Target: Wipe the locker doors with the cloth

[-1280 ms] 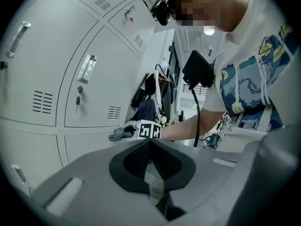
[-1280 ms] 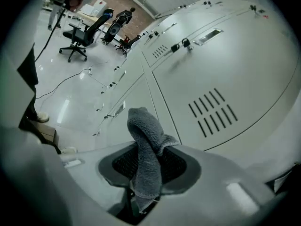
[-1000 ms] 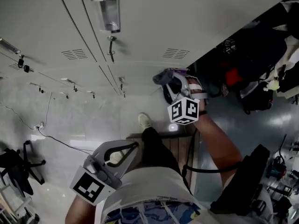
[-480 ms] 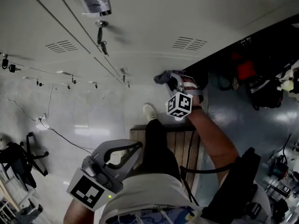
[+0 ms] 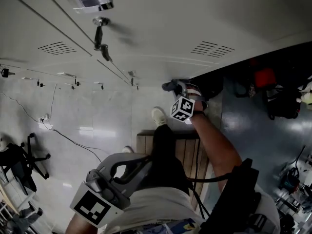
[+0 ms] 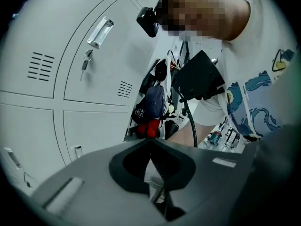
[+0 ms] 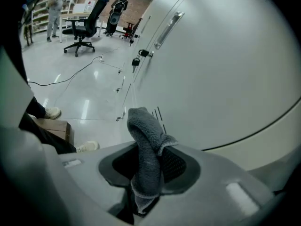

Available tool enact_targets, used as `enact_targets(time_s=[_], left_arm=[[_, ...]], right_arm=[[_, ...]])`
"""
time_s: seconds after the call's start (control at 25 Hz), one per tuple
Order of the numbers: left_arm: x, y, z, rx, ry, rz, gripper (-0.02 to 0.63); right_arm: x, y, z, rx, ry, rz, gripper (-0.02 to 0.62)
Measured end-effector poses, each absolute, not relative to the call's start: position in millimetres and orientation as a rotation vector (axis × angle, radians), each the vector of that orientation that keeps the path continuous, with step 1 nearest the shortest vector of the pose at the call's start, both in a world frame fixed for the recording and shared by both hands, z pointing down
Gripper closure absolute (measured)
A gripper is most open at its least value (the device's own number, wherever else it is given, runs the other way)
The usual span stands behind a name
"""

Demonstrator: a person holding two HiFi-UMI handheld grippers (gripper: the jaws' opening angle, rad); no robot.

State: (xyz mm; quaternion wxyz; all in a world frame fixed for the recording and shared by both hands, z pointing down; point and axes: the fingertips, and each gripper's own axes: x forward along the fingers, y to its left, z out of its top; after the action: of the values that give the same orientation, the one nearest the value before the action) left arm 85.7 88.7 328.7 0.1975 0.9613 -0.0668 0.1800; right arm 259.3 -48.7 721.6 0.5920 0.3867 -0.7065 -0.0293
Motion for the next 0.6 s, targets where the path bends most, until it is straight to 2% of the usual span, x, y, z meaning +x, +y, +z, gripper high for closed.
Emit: enact_targets(time_s=[0.32, 0.6], left_arm=[[78, 87, 340, 2.676, -0.211, 0.539, 0.604], [75, 97, 324, 2.733, -0.162, 0.494, 0.604]], right_arm=[[261, -49, 771, 0.852, -1.609, 0.037, 0.482], [249, -31, 710, 0.870, -1.643, 0.011, 0.482]])
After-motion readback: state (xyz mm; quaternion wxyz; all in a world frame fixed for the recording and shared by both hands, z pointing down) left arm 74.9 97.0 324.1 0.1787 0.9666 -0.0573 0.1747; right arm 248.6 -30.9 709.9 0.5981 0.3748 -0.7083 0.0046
